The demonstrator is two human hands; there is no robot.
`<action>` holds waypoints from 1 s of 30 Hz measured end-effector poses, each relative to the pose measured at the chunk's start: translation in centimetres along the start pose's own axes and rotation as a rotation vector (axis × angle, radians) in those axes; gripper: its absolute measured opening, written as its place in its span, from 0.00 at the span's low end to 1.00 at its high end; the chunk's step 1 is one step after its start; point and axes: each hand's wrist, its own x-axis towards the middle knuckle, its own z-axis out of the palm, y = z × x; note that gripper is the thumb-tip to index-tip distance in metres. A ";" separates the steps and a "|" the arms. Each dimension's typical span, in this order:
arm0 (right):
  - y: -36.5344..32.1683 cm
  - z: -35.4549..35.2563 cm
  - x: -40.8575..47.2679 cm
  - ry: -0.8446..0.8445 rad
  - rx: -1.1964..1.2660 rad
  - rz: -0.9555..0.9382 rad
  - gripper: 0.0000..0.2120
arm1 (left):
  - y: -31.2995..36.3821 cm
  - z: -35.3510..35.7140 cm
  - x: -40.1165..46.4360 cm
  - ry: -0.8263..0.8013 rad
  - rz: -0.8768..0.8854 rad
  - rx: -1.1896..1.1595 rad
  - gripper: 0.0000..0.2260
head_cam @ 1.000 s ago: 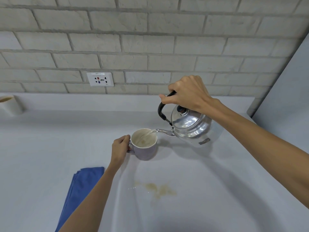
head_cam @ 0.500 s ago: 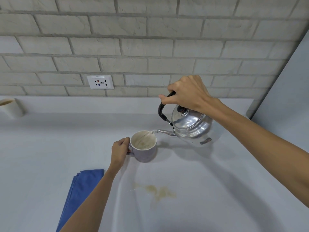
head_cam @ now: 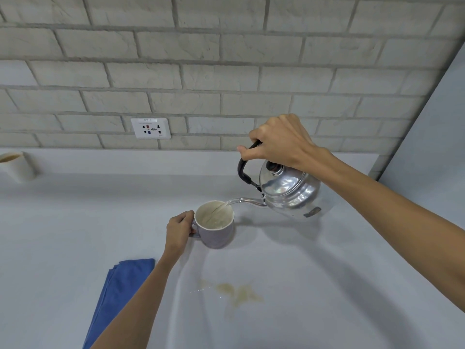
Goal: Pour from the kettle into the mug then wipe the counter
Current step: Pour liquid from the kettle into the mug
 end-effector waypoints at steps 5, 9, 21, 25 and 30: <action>0.1 -0.2 0.2 -0.023 -0.001 -0.006 0.26 | 0.0 0.0 0.0 -0.001 -0.004 -0.007 0.12; 0.2 -0.4 0.2 -0.022 -0.004 -0.010 0.25 | 0.1 0.1 0.0 -0.007 -0.006 -0.005 0.12; 0.1 -0.9 0.7 -0.041 0.003 -0.023 0.25 | 0.2 0.1 -0.1 0.007 -0.002 0.003 0.12; 0.0 -1.1 0.8 -0.051 -0.017 -0.031 0.25 | 0.2 0.1 -0.2 0.011 0.000 0.013 0.13; 0.0 -1.2 1.0 -0.054 -0.019 -0.043 0.25 | 0.3 0.0 -0.2 0.004 0.001 0.028 0.12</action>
